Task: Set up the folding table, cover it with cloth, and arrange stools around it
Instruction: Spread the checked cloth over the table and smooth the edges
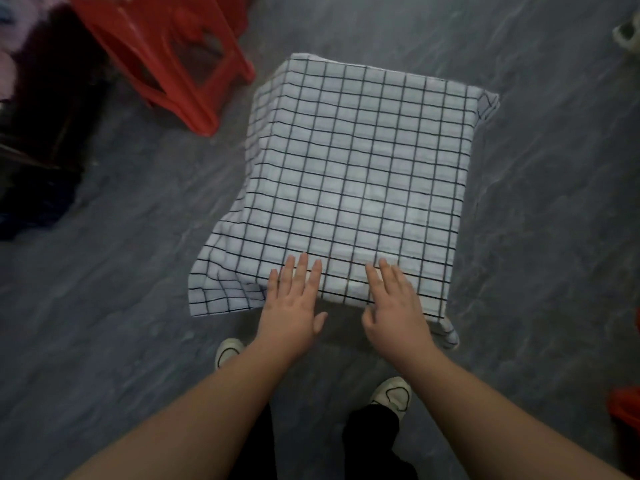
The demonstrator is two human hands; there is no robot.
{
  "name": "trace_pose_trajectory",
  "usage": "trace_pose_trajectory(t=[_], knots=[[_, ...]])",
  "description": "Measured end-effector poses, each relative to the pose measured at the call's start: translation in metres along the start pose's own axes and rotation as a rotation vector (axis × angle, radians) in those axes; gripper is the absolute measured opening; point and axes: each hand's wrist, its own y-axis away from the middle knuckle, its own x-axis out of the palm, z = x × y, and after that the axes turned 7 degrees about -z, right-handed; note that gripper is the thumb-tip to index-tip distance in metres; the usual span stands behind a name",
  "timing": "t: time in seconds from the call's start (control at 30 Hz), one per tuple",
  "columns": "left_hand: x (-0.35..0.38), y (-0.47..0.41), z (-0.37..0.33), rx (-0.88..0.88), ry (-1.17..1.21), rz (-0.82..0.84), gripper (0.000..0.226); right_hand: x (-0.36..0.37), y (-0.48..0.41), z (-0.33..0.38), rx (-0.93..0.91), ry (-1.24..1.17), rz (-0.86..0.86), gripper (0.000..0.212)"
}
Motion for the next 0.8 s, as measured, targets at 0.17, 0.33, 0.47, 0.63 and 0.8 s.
trace_pose_trajectory(t=[0.17, 0.33, 0.47, 0.63, 0.8], knots=[[0.000, 0.014, 0.094, -0.080, 0.037, -0.049, 0.102, 0.035, -0.027, 0.075, -0.075, 0.078, -0.021, 0.074], [0.003, 0.024, 0.190, -0.113, 0.096, -0.018, 0.102, 0.076, -0.043, 0.155, -0.038, 0.110, 0.008, 0.075], [0.004, 0.017, 0.239, -0.117, 0.155, 0.028, 0.103, 0.098, -0.056, 0.210, 0.001, 0.095, 0.004, 0.073], [0.026, -0.018, 0.269, -0.001, 0.143, 0.061, 0.109, 0.129, -0.084, 0.232, -0.067, 0.166, 0.007, 0.074], [0.078, -0.064, 0.271, 0.170, 0.209, 0.024, 0.111, 0.161, -0.115, 0.219, -0.122, 0.205, -0.098, 0.071]])
